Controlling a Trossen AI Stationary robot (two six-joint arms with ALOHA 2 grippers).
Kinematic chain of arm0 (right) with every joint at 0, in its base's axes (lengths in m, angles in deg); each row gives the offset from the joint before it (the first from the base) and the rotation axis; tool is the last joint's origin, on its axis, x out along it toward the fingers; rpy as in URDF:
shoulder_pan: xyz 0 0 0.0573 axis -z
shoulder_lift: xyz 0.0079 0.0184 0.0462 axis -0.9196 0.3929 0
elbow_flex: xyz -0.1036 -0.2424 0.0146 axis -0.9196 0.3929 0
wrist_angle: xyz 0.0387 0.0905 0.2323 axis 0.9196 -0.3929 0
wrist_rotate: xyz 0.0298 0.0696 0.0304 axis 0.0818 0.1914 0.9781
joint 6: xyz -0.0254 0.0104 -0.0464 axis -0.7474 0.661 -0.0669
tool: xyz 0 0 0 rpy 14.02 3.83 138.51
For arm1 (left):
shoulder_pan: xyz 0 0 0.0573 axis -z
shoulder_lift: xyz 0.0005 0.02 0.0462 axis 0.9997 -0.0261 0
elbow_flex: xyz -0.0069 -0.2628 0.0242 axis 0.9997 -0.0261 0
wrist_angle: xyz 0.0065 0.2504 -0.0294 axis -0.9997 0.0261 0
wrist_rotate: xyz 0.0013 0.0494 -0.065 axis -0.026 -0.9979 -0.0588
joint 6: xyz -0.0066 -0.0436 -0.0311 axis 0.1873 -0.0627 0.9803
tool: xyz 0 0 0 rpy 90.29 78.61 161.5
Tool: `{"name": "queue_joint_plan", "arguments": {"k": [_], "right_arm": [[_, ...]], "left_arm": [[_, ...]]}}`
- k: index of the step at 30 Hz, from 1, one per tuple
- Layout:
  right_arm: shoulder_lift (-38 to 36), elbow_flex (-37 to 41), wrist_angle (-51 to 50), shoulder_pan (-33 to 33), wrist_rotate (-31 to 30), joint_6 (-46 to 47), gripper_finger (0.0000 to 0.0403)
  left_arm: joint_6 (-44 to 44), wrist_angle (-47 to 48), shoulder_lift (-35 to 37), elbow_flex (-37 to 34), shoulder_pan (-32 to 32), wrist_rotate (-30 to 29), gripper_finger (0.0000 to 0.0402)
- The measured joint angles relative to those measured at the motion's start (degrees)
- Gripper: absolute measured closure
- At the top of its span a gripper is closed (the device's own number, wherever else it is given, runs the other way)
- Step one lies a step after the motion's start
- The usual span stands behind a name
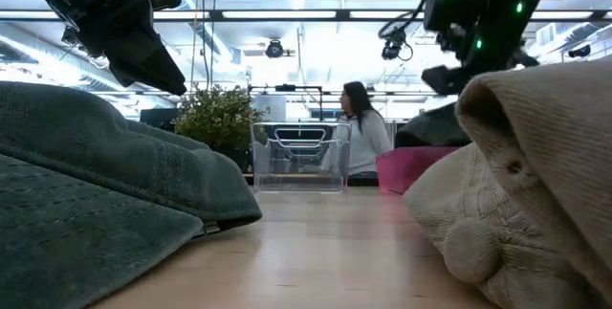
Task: Pick & Place hat
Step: Put the top gray cap into the red bin, then put the black cap into the red bin
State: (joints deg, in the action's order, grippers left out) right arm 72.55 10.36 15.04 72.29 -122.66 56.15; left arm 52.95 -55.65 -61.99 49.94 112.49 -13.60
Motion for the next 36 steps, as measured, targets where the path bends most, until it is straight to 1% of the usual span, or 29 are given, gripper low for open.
{"name": "queue_joint_plan", "arguments": {"k": [2,6,9,13,16,19,23,25,30,36], "right_arm": [[0.0,3.0,7.1,0.8,0.5,-3.2,0.0394],[0.0,8.3,20.2,2.1,5.7,-8.7,0.0394],[0.0,11.2,25.4,2.4,6.5,-10.6,0.0394],[0.0,12.2,26.0,2.4,6.9,-11.6,0.0389],[0.0,12.2,26.0,2.4,9.2,-13.6,0.0371],[0.0,12.2,26.0,2.4,11.1,-14.4,0.0342],[0.0,12.2,26.5,2.4,12.2,-14.3,0.0295],[0.0,12.0,26.7,2.4,12.9,-16.4,0.0271],[-1.0,6.4,25.2,0.2,14.1,-25.9,0.0227],[-1.4,-4.1,20.9,-3.8,13.9,-34.6,0.0206]], "left_arm": [[0.0,0.0,0.0,0.0,0.0,-0.5,0.0285],[0.0,0.0,0.0,0.0,0.0,-1.6,0.0285],[0.0,0.0,0.0,0.0,0.0,-1.8,0.0285],[0.0,0.0,0.0,0.0,-0.1,-1.8,0.0285],[0.0,0.0,0.0,0.0,-0.1,-2.0,0.0285],[-0.1,0.0,0.0,0.0,-0.1,-2.8,0.0285],[0.0,0.0,0.0,0.0,-0.1,-2.9,0.0285],[0.0,0.1,0.0,0.0,-0.1,-2.9,0.0285],[0.0,0.0,0.0,0.0,-0.1,-2.9,0.0285],[0.1,-0.7,0.0,0.0,-0.1,-2.9,0.0285]]}}
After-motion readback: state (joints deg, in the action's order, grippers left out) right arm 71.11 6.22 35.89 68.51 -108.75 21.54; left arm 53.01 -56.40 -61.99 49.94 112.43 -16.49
